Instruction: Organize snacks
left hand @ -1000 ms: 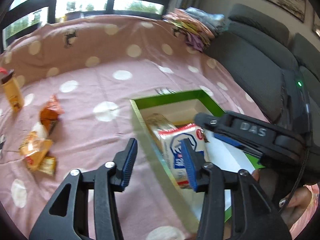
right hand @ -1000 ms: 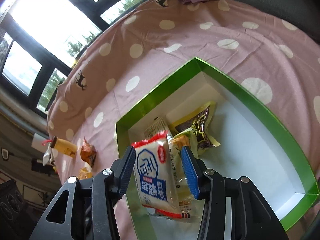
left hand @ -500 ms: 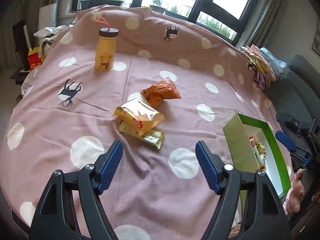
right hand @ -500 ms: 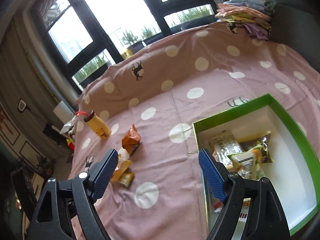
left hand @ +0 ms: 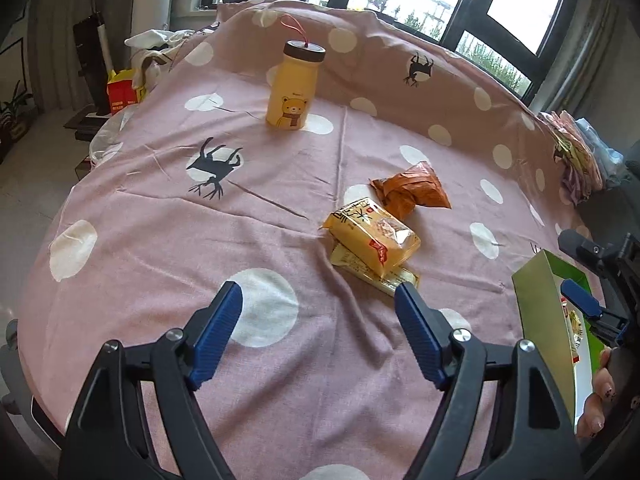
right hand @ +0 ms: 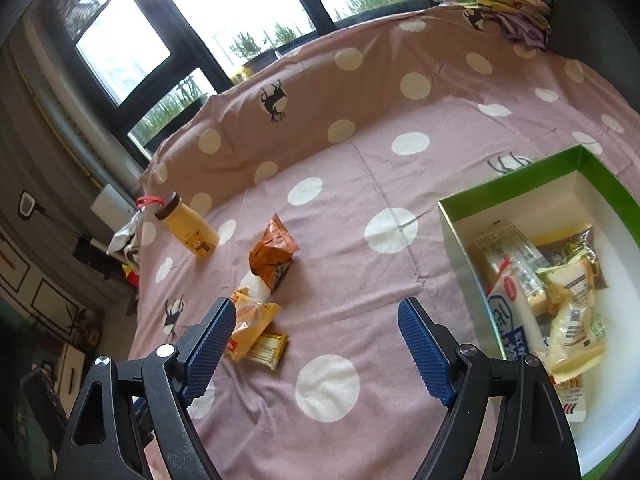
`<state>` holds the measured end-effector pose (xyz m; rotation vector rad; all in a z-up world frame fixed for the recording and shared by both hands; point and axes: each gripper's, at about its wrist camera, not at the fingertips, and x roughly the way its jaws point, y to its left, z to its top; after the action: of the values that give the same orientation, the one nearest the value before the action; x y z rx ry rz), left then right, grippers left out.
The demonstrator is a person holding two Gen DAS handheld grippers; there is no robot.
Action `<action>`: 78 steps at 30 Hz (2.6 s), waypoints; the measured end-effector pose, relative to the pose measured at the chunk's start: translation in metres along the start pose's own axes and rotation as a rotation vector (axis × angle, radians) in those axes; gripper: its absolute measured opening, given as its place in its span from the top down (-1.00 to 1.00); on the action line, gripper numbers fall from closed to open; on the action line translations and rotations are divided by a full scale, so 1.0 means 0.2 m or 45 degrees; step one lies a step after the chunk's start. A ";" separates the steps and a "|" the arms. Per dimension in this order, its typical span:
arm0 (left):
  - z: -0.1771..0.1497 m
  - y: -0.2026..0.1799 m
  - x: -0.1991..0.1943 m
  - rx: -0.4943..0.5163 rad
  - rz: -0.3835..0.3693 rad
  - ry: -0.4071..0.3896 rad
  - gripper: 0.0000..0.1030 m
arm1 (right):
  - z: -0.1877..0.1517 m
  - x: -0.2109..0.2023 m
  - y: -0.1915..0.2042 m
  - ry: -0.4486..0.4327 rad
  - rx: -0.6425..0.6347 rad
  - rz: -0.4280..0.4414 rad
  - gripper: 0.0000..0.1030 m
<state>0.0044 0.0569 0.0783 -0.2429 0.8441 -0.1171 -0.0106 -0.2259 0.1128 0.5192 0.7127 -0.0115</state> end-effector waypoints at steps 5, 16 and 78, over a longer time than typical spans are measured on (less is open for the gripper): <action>0.00 0.03 0.04 -0.016 0.030 0.034 -0.59 | 0.07 0.20 0.11 0.094 -0.035 0.007 -0.62; 0.02 0.09 0.06 -0.069 0.073 0.045 -0.59 | 0.20 0.76 0.34 0.172 -0.327 -0.113 -0.62; 0.02 0.04 -0.20 -0.011 -0.142 0.034 -0.60 | -0.01 -0.32 0.16 -0.024 -0.068 0.125 -0.51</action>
<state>-0.0187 0.0729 0.1082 -0.2972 0.8576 -0.2212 -0.0546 -0.2082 0.1656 0.5017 0.6669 0.0943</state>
